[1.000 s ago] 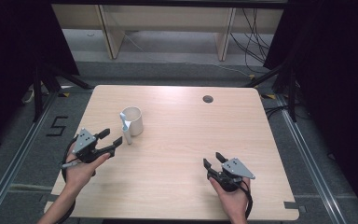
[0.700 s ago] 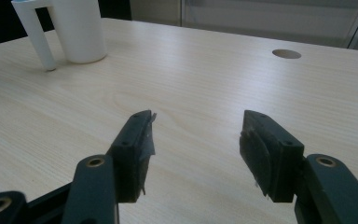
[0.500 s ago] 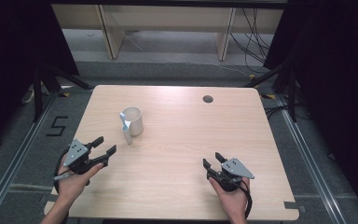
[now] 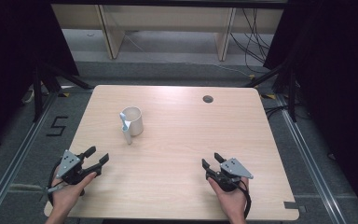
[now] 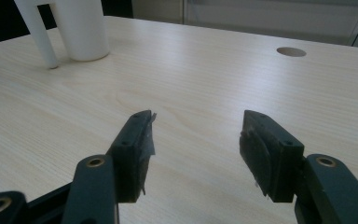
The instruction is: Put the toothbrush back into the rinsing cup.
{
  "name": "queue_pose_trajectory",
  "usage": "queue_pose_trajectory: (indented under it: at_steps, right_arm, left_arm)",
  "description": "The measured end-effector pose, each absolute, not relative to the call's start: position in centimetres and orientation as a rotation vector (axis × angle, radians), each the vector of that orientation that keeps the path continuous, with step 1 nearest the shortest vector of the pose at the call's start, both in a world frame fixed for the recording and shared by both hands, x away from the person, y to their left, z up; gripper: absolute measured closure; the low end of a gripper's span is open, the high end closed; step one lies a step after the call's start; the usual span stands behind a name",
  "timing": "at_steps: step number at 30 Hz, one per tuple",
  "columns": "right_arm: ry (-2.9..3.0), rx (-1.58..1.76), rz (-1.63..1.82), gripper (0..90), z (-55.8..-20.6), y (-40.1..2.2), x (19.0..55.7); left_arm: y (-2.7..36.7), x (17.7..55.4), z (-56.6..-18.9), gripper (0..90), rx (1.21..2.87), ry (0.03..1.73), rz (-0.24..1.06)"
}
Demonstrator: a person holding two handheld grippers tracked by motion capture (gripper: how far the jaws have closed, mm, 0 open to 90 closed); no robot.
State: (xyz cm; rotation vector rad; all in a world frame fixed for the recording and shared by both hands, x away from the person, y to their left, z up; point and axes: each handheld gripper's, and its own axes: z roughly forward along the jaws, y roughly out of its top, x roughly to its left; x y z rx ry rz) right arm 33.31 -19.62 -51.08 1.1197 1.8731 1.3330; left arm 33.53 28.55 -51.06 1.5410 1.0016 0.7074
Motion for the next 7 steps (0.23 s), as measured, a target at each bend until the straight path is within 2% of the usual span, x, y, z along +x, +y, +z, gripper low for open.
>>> queue_pose_trajectory:
  at_steps: [7]
  right_arm:
    - [1.882, 1.133, 1.335, 44.7, -51.13, -19.52, 33.33]
  left_arm:
    - [29.1, 33.17, -51.84, 35.6, 1.51, 1.02, 0.717]
